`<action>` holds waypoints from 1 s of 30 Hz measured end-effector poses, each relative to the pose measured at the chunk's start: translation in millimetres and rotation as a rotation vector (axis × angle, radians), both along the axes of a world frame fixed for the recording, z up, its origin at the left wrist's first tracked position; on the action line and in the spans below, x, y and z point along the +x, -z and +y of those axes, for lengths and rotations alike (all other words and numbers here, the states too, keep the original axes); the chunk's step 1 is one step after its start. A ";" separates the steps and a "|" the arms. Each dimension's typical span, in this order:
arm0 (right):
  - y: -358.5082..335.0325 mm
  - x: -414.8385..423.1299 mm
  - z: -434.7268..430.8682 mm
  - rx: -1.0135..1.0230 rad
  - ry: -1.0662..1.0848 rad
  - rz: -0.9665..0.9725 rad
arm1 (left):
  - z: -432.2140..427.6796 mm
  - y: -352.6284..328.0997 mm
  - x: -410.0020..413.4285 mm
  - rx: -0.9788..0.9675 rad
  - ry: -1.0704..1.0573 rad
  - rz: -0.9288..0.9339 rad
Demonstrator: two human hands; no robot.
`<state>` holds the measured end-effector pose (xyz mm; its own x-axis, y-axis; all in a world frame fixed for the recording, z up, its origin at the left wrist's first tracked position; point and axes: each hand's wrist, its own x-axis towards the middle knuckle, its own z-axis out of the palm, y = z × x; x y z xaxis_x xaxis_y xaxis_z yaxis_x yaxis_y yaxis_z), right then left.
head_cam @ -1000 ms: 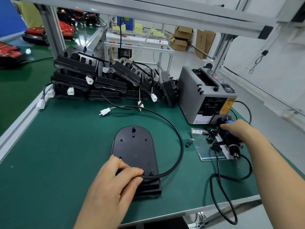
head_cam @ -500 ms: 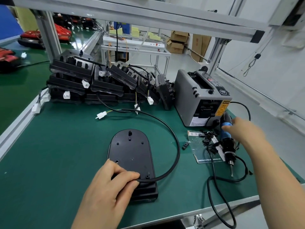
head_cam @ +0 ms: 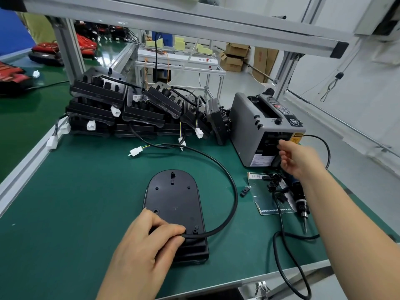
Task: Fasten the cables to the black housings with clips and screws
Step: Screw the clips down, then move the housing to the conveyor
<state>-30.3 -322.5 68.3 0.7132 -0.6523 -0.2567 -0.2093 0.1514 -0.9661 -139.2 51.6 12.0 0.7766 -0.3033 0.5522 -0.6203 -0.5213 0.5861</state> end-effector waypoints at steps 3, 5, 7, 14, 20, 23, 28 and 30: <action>-1.8 3.6 3.8 0.015 0.004 -0.017 | -0.1 -0.7 -0.7 0.004 -0.003 0.010; -2.7 6.3 6.1 0.000 0.019 -0.023 | -0.2 -0.6 -0.9 0.002 -0.003 0.016; -2.1 8.4 8.5 -0.019 0.052 -0.032 | -0.3 -0.7 -0.7 0.002 -0.003 0.015; -1.1 14.1 16.8 -0.040 0.179 -0.073 | 0.2 -0.3 -0.7 0.018 -0.008 0.013; -5.4 -1.1 29.2 -0.013 0.158 -0.119 | 0.4 -1.3 -0.4 0.015 -0.005 0.009; -8.9 -17.6 55.8 -0.118 -0.103 -0.114 | 0.0 -2.1 -0.7 0.028 -0.003 0.009; -15.5 -36.7 134.9 -0.390 -0.617 -0.073 | 0.2 -3.4 -1.1 0.034 -0.001 0.016; -15.4 -40.4 166.1 -0.465 -0.816 -0.066 | 0.1 -2.8 -0.9 0.028 0.004 0.009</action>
